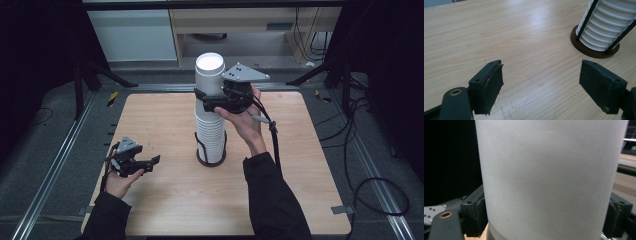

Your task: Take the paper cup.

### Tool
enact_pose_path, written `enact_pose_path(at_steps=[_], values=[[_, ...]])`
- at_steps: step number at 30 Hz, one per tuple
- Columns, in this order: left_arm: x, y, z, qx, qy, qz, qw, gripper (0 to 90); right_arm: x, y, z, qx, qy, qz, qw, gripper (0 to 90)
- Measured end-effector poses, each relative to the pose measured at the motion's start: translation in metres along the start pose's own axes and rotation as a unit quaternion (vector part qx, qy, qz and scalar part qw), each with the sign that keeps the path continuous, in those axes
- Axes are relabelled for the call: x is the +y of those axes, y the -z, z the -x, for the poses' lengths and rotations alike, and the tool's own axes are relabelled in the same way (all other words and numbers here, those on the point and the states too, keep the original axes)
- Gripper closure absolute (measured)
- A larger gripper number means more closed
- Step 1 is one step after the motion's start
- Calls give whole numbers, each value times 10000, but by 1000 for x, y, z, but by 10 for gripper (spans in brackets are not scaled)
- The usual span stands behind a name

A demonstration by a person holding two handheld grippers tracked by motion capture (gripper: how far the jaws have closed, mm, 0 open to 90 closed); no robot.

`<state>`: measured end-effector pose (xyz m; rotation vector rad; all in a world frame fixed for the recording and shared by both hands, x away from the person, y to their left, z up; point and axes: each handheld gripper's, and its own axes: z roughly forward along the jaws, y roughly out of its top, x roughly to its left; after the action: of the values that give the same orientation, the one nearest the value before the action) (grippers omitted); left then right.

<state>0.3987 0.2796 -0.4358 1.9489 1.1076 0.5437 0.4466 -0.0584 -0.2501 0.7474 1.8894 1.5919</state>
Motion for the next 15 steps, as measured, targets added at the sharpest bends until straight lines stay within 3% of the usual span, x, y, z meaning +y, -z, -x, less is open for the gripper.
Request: enact_pose_path(at_steps=[9, 15], values=[[0, 0, 1, -11, 1, 7, 10000, 184, 19, 17, 2, -27, 81, 239, 9997, 143], [1, 2, 1, -32, 0, 19, 10000, 184, 19, 36, 4, -118, 174, 309, 9993, 143]])
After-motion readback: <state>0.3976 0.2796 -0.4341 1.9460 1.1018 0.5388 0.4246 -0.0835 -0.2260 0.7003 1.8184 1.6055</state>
